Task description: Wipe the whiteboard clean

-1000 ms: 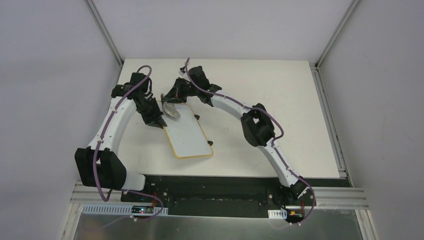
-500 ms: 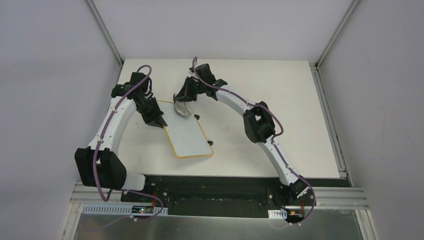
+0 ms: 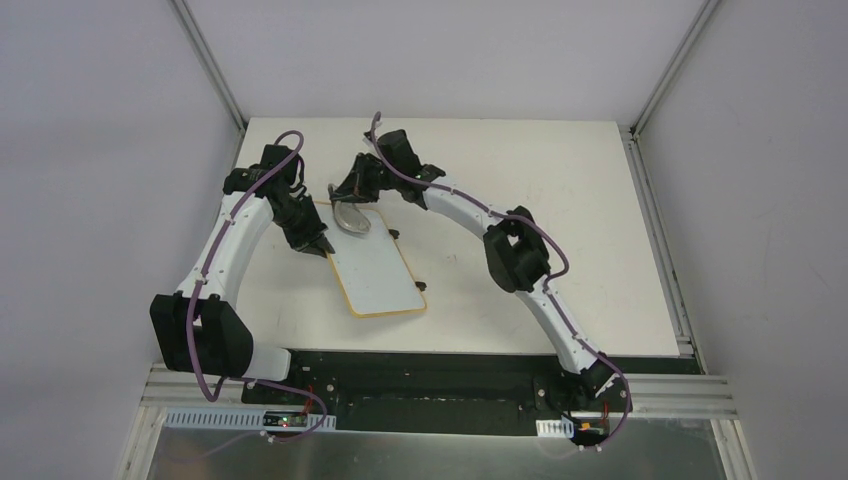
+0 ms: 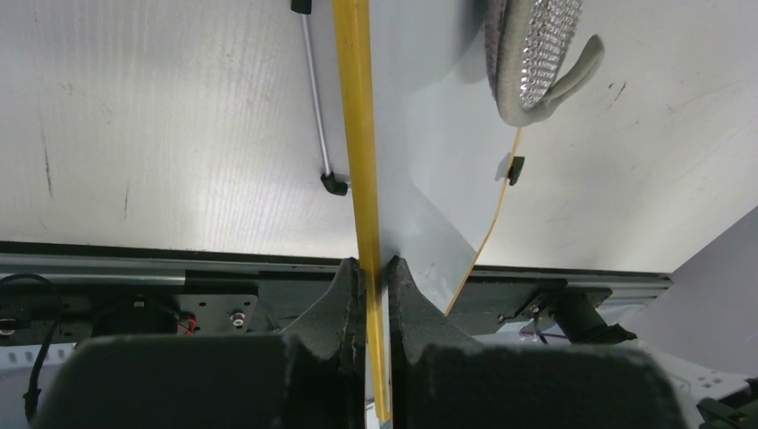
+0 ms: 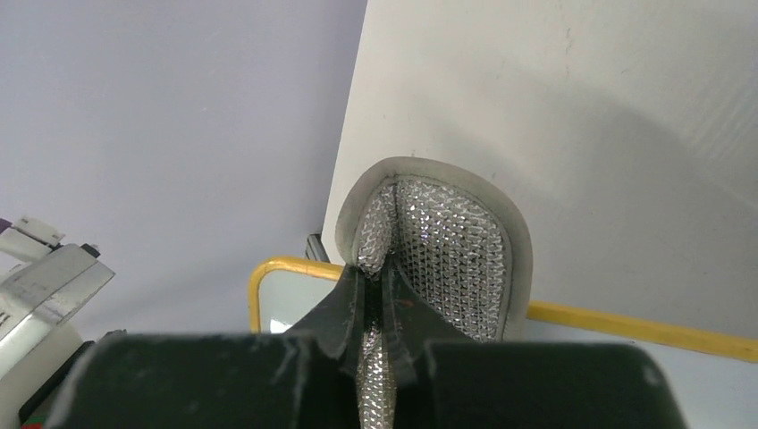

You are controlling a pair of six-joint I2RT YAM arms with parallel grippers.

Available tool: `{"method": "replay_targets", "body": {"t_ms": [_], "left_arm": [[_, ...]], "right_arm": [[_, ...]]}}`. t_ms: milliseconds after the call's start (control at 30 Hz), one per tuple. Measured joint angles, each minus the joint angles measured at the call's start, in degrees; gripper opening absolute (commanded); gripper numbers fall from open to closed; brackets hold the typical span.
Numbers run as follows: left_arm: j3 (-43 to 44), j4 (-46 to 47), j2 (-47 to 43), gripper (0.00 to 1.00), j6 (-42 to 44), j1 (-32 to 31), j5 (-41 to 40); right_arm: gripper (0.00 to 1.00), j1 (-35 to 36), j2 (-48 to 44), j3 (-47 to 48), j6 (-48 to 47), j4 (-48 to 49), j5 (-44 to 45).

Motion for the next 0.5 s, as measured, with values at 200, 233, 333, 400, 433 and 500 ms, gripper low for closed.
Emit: {"method": "replay_targets", "body": {"t_ms": [200,233,333,400,433,500], "left_arm": [[-0.1,0.1,0.0,0.00,0.0,0.0,0.1],[-0.1,0.1,0.0,0.00,0.0,0.0,0.1],[-0.1,0.3,0.0,0.00,0.0,0.0,0.2],[-0.1,0.4,-0.1,0.00,0.0,0.0,0.4],[-0.1,0.4,-0.1,0.00,0.0,0.0,0.4],[-0.2,0.6,-0.4,0.00,0.0,0.0,0.6]], "right_arm": [[0.00,-2.3,-6.8,-16.6,1.4,6.8,-0.7],[0.00,-3.2,-8.4,-21.2,1.3,8.5,-1.1],[0.00,-5.8,-12.0,-31.4,0.9,10.2,-1.5],[0.00,-7.0,-13.6,-35.9,0.3,10.5,-1.5],[0.00,-7.4,-14.3,-37.7,-0.3,10.7,-1.4],[0.00,-7.5,-15.4,-39.7,-1.5,11.3,-0.8]]}}
